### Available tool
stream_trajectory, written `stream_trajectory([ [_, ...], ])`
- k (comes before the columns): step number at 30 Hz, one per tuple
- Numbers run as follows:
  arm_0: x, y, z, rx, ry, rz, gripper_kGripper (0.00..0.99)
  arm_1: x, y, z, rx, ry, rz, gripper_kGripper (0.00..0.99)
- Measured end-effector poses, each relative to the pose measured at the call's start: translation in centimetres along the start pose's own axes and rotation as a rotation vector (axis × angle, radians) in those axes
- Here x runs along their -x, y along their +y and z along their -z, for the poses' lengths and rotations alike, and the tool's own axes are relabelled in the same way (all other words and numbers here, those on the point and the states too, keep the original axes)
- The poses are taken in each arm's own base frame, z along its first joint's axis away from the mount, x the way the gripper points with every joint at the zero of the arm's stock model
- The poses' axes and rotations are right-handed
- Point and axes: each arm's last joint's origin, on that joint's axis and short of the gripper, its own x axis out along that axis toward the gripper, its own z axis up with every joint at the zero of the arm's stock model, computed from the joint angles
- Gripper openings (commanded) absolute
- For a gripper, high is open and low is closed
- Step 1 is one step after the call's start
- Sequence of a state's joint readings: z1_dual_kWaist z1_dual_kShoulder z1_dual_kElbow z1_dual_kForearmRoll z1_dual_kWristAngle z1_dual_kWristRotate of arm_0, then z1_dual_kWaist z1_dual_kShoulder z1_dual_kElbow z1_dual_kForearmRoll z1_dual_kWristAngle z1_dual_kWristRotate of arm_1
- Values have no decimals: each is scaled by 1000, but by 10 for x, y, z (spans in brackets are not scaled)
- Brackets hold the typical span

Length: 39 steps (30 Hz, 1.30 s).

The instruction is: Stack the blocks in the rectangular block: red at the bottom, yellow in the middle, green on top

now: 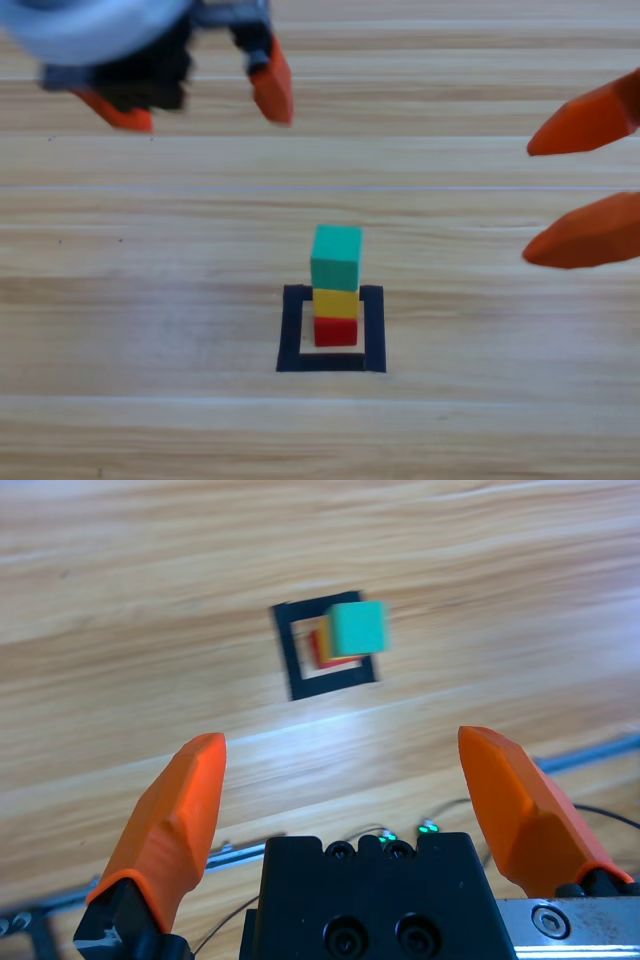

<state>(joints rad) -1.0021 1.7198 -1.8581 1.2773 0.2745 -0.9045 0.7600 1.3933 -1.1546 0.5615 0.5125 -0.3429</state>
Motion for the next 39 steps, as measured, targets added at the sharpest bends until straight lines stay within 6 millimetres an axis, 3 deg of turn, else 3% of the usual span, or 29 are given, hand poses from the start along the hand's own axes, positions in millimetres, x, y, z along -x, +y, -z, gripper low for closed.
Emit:
stream_trajectory([
  [3, 44, 6, 32, -67, -111, 128, 990, -15, 0, -1, 7, 39, -13, 980],
  [5, 56, -1, 51, -132, -139, 172, 990, -27, 0, -1, 10, 73, -21, 980],
  [7, 50, -15, 70, -187, -132, 183, 990, -35, 0, -1, 11, 96, -20, 980],
  [9, 31, -25, 91, -231, -90, 148, 990, -37, 2, -1, 19, 102, -20, 979],
  [13, -1, -25, 118, -290, -41, 81, 990, -41, 5, -1, 32, 117, -15, 979],
  [21, -1, -23, 120, -280, -53, 94, 990, -52, 5, 0, 35, 147, -25, 979],
  [39, -13, -17, 127, -268, -42, 53, 990, -52, 5, 0, 39, 157, 2, 979],
])
